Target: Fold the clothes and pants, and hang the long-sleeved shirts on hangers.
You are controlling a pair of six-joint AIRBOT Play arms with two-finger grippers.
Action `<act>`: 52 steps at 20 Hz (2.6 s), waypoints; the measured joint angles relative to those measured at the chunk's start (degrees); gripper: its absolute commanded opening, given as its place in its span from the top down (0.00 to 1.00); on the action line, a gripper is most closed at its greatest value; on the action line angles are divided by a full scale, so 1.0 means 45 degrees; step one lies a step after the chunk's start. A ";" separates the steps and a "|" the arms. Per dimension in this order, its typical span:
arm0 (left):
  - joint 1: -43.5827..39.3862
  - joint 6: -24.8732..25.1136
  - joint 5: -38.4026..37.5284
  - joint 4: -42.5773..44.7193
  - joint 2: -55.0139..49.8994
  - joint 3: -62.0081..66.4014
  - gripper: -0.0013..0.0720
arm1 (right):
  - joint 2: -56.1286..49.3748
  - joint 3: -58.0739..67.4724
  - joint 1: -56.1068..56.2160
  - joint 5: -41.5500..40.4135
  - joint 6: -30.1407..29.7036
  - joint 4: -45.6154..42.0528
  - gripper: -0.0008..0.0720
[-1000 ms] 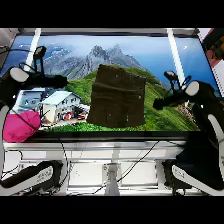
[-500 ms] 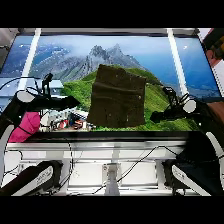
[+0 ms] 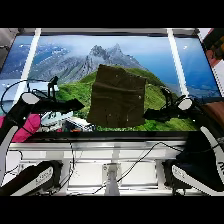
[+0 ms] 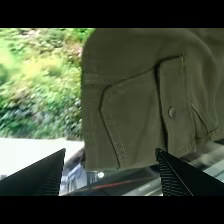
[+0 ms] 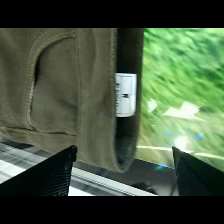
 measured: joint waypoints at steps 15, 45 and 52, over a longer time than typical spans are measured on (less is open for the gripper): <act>-0.0568 0.0831 0.0772 -0.1297 -0.2919 0.0000 0.12 | -0.0316 -0.1166 0.0000 -0.1117 0.0131 0.1651 0.23; -0.1608 0.2715 -0.0510 -0.1783 -0.4775 -0.0005 0.46 | -0.1234 -0.1224 0.0563 -0.2492 -0.0291 0.3895 0.51; -0.1622 0.2735 -0.0641 -0.1787 -0.4925 -0.0010 0.93 | -0.1214 -0.1171 0.0816 -0.2516 -0.0311 0.4075 0.91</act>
